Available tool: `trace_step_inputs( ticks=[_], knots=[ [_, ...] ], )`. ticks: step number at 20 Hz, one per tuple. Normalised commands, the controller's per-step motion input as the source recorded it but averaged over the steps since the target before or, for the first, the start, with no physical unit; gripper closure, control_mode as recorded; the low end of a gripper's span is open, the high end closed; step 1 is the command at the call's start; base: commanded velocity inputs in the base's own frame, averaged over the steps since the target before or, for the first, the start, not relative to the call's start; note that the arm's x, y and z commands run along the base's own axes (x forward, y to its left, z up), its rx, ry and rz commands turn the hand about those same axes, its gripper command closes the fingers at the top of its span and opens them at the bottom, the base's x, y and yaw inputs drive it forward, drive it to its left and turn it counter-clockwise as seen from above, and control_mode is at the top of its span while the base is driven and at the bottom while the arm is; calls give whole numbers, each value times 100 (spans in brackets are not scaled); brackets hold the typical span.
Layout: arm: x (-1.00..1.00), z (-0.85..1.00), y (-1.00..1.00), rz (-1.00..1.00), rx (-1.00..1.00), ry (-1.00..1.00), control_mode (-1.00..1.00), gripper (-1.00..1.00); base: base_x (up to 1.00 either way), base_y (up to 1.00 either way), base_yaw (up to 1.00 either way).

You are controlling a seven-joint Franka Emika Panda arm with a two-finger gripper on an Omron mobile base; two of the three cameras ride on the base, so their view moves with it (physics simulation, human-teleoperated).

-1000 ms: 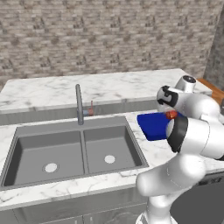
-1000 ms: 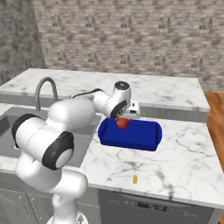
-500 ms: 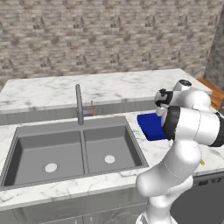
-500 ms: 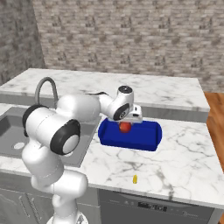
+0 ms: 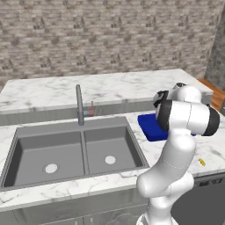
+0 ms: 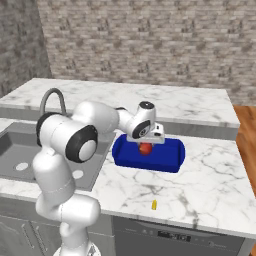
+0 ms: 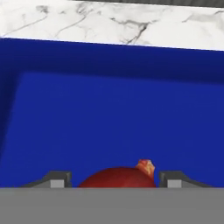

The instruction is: Pick up all produce items and place them in the sink. Turn on the sink faucet to wash them. Then turn the sink off and put them in the tray.

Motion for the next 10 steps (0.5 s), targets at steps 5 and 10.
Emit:
trace_step_inputs(
  ticks=[5,10],
  knots=[
    [13,-19,-1,0,0,2,-100,100,0,0,0],
    [12,-26,0,0,0,2,-100,100,0,0,0]
  ],
)
